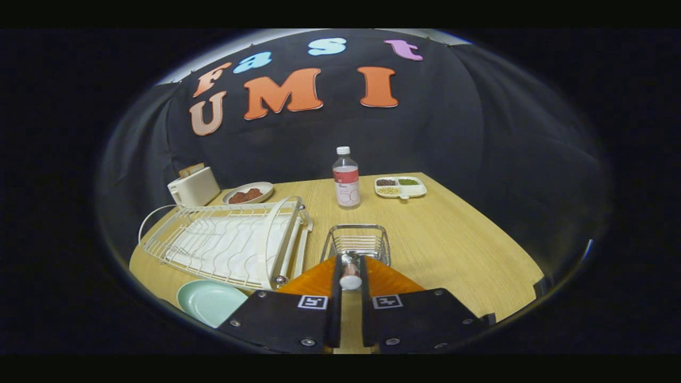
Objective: Take the plate from the dish rack, then take the spoon from the basket and place it into the plate.
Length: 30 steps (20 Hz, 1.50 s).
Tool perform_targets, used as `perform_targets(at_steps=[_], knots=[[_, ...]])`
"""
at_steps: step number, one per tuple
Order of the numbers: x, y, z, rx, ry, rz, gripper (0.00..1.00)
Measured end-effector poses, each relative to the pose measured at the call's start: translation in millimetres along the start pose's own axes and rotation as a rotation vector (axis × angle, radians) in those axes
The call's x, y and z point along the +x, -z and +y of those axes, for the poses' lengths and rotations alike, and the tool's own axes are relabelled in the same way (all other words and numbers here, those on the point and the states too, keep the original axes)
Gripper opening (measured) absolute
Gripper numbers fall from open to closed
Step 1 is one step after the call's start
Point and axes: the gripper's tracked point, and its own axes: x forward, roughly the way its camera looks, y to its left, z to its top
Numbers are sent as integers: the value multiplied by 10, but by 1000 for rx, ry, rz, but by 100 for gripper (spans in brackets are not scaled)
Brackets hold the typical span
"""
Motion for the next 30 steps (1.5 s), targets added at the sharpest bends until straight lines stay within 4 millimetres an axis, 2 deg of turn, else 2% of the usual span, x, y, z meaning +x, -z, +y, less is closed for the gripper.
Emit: perform_targets(at_steps=[2, 6, 12, 18, 23, 27, 30], knots=[[-49, -53, 25, -4, -10, 7, 15], [-135, -288, 29, -22, -4, -13, 13], [-418, -700, 70, -31, -18, -68, 13], [-710, -923, 96, -5, -29, -92, 13], [-950, -957, 298, 10, -115, -79, 13], [-1086, -835, 527, 9, -188, -47, 13], [-1184, -702, 829, 22, -287, -17, 13]])
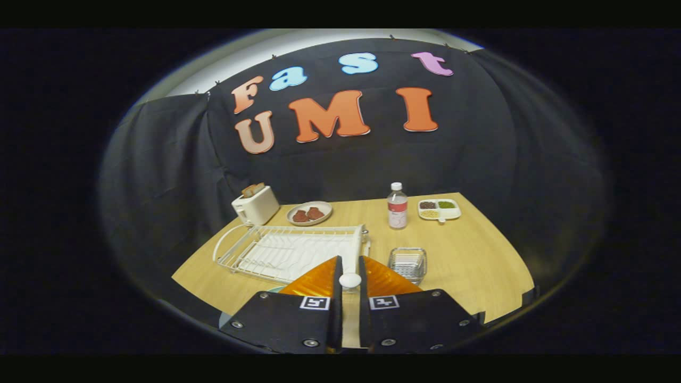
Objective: Take the plate from the dish rack, then take the spoon from the basket and place it into the plate.
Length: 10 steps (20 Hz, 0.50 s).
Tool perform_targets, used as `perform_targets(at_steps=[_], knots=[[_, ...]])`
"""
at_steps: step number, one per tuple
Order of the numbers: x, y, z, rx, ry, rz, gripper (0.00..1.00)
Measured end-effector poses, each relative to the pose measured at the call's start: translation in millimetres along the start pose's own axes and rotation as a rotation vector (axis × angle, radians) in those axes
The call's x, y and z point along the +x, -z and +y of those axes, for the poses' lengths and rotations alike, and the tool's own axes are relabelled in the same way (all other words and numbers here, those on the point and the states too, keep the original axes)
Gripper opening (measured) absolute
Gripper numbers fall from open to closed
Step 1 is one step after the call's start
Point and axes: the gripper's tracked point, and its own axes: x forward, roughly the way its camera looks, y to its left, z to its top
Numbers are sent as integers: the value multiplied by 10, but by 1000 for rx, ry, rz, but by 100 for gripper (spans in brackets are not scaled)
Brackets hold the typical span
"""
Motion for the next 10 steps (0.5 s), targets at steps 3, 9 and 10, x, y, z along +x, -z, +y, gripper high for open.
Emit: perform_targets(at_steps=[3, 9, 10], knots=[[37, 192, 195, -4, -54, 36, 13], [251, 553, 481, -10, -126, 111, 13], [292, 596, 520, -8, -137, 122, 13]])
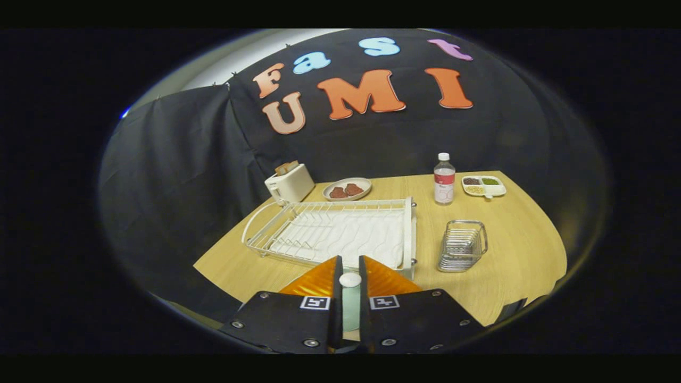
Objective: Take the plate from the dish rack, then take the spoon from the basket and place it into the plate.
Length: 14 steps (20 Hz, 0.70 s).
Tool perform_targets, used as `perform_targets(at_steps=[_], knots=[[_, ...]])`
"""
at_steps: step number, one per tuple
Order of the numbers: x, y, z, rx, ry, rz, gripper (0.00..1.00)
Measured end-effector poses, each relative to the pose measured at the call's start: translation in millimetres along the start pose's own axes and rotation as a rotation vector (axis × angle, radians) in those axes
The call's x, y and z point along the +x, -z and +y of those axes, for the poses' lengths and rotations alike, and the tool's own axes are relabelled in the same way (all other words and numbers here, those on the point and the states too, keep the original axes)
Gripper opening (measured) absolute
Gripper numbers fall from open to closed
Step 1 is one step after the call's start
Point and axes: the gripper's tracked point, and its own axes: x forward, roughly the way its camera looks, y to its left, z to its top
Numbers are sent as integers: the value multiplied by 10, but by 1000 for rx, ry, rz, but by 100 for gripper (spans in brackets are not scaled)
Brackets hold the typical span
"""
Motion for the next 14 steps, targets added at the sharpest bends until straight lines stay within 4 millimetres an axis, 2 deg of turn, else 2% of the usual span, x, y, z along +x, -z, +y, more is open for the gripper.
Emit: perform_targets(at_steps=[7, 10, 14], knots=[[340, 257, 285, 15, -87, 70, 13], [414, 281, 431, 28, -122, 81, 13], [462, 376, 497, 9, -139, 95, 13]])
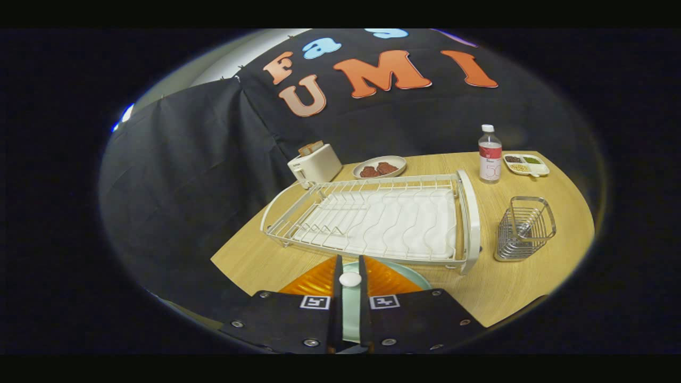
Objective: Take the plate from the dish rack, then take the spoon from the basket and place it into the plate.
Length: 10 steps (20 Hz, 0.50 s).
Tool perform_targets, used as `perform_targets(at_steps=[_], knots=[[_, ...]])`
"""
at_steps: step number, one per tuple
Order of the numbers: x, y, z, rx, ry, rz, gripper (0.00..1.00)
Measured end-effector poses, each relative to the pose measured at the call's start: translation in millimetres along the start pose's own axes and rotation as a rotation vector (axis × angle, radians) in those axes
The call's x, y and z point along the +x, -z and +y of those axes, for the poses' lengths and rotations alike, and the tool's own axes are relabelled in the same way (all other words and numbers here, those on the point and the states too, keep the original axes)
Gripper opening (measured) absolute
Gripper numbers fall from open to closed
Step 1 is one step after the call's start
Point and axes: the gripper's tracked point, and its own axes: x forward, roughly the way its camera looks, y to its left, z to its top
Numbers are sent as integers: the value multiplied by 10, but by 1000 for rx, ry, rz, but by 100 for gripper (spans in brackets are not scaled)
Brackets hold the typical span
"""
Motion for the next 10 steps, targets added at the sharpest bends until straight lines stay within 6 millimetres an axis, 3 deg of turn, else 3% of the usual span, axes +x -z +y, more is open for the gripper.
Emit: perform_targets(at_steps=[4, 10], knots=[[-24, 66, -33, 34, 3, 7, 16], [-60, 274, -316, 133, 60, 65, 28]])
